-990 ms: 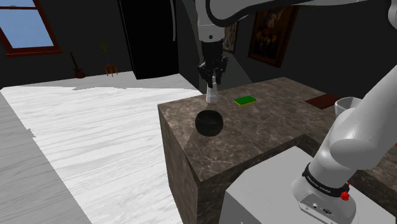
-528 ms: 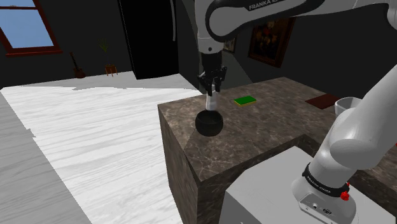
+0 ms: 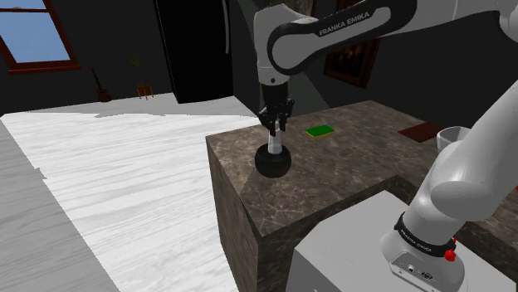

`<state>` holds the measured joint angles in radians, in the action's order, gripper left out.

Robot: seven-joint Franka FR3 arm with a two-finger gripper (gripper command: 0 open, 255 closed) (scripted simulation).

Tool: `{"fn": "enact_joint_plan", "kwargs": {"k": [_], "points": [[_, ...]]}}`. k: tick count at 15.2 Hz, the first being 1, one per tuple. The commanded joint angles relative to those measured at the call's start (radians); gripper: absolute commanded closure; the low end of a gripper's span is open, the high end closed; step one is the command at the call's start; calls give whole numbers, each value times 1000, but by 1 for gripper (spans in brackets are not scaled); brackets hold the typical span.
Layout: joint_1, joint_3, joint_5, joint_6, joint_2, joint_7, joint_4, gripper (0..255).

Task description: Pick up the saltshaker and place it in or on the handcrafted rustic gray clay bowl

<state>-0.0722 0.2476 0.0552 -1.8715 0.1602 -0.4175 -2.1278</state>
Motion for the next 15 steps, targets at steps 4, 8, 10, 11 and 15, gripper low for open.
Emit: {"fn": "enact_joint_plan", "kwargs": {"k": [4, 8, 10, 11, 15], "points": [[0, 0, 1, -17, -2, -1, -14, 255], [0, 0, 1, -17, -2, -1, -14, 255], [0, 0, 1, -17, -2, -1, -14, 0], [0, 0, 1, -17, -2, -1, -14, 0], [-1, 1, -1, 16, 1, 0, 16, 0]]}}
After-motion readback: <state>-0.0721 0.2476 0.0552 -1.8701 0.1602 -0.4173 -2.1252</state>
